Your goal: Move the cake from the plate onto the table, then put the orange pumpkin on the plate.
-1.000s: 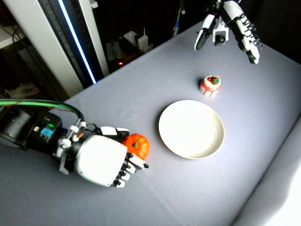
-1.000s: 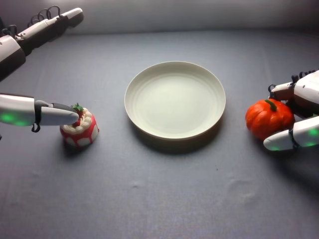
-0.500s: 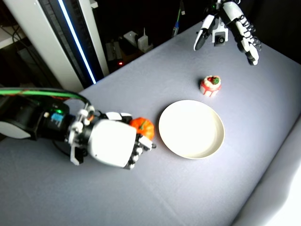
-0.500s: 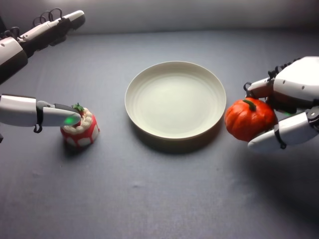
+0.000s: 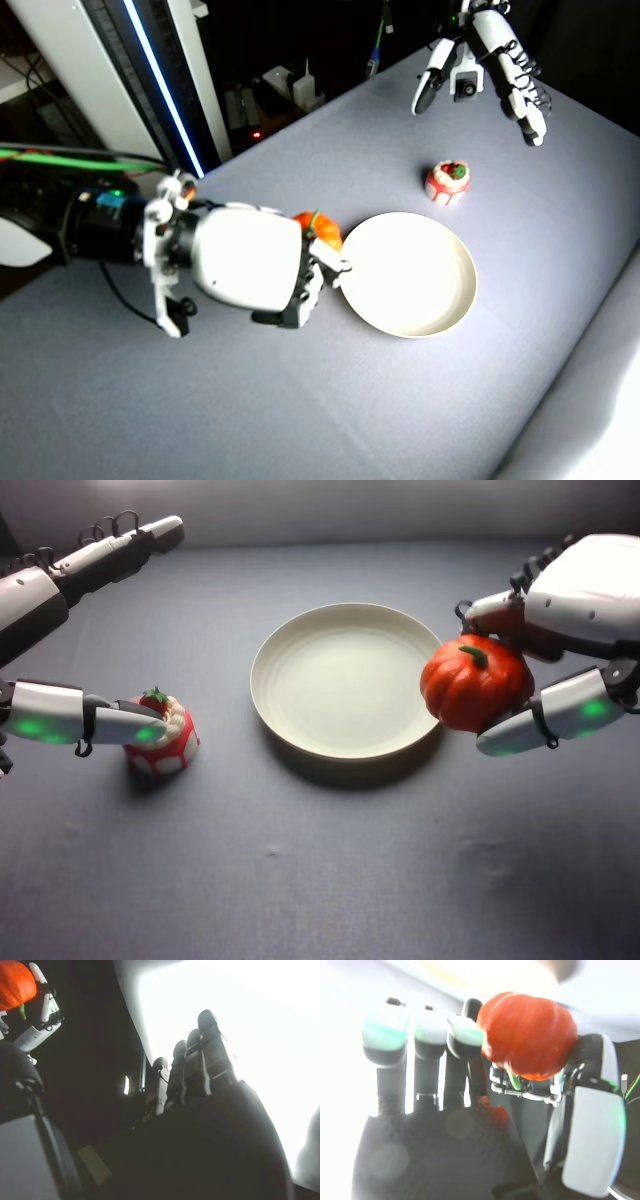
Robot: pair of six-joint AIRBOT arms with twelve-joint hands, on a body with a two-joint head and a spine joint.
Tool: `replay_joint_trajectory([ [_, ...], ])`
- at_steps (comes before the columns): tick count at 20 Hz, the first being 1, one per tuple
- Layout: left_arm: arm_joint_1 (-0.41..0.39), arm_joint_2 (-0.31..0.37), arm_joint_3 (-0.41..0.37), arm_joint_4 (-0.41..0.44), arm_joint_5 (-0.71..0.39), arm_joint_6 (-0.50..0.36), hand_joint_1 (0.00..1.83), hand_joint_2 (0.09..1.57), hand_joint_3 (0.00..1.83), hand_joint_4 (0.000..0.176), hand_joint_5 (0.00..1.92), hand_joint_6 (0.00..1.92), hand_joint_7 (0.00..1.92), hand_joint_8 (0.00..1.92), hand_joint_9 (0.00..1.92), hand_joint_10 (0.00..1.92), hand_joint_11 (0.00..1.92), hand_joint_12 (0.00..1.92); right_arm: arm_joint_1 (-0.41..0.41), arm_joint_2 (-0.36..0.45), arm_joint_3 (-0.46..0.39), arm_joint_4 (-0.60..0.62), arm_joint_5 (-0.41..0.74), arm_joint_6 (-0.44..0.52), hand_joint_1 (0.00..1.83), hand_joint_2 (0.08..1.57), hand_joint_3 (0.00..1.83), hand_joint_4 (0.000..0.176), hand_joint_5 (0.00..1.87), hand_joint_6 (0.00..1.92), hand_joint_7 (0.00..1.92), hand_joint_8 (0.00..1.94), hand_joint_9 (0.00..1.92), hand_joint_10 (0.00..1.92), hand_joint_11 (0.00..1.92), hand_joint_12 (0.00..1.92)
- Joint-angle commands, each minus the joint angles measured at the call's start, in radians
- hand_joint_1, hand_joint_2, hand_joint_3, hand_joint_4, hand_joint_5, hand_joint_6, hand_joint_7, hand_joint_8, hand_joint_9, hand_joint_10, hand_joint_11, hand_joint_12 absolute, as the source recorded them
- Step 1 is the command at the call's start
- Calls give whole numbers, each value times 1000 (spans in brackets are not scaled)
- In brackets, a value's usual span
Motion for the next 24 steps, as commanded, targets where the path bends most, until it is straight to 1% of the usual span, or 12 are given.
replay_joint_trajectory([
  [1,-13,2,4,-37,-117,-4,959,839,0,136,0,0,0,0,0,0,83,63,16,6,0,11,96,4,716,1219,0,0,954,1921,976,1941,1019,1921,1062,1921],
  [3,-13,2,4,-37,-118,-4,940,836,0,137,0,0,0,0,0,0,67,63,31,6,8,10,96,4,580,1173,0,0,1004,1921,1084,1941,1144,1921,1208,1921],
  [5,-15,0,6,-35,-120,-4,970,835,5,149,0,0,0,0,0,0,15,191,48,0,19,3,96,4,556,1107,0,0,894,1921,966,1941,1005,1921,1054,1921],
  [6,-18,-3,8,-32,-120,-4,979,828,3,151,0,0,0,0,0,0,2,258,54,-4,25,2,96,4,611,1127,0,0,885,1921,803,1941,773,1921,734,1921],
  [7,-24,-5,9,-30,-121,-4,986,831,3,137,0,0,0,0,0,0,0,306,61,-7,32,2,96,4,653,1169,8,0,891,1921,898,1941,941,1921,944,1921],
  [9,-38,-12,10,-21,-122,-4,961,831,2,146,0,0,0,0,0,0,0,256,72,-20,51,4,92,4,786,1205,6,0,974,1921,1123,1941,1212,1921,1286,1921],
  [11,-51,-17,11,-12,-122,-4,965,825,0,136,0,0,0,0,0,0,0,244,82,-42,83,7,85,4,758,1222,10,0,1015,1921,1234,1941,1335,1921,1404,1921],
  [14,-77,-38,24,7,-115,-4,952,836,1,157,0,0,0,0,0,0,0,283,85,-78,132,21,86,4,792,1203,0,0,1068,1921,1262,1941,1343,1921,1382,1921],
  [17,-101,-61,40,29,-113,-4,909,822,0,122,0,0,0,0,0,0,0,328,86,-113,170,34,89,5,718,1235,4,0,1067,1921,1279,1941,1367,1921,1436,1921],
  [20,-113,-68,43,43,-107,-4,880,807,0,120,0,0,0,0,0,0,0,201,86,-126,193,40,89,34,704,1253,8,0,1066,1921,1279,1941,1379,1921,1465,1921],
  [21,-114,-68,44,43,-106,-4,878,801,0,137,0,0,0,0,0,0,0,186,86,-128,199,36,89,53,711,1246,4,0,859,1921,1052,1941,1164,1921,1301,1921],
  [24,-115,-69,44,44,-105,-4,909,836,0,172,0,0,0,0,0,0,0,313,72,-150,240,36,88,118,693,1237,0,0,1113,1921,1155,1941,1216,1921,1266,1921],
])
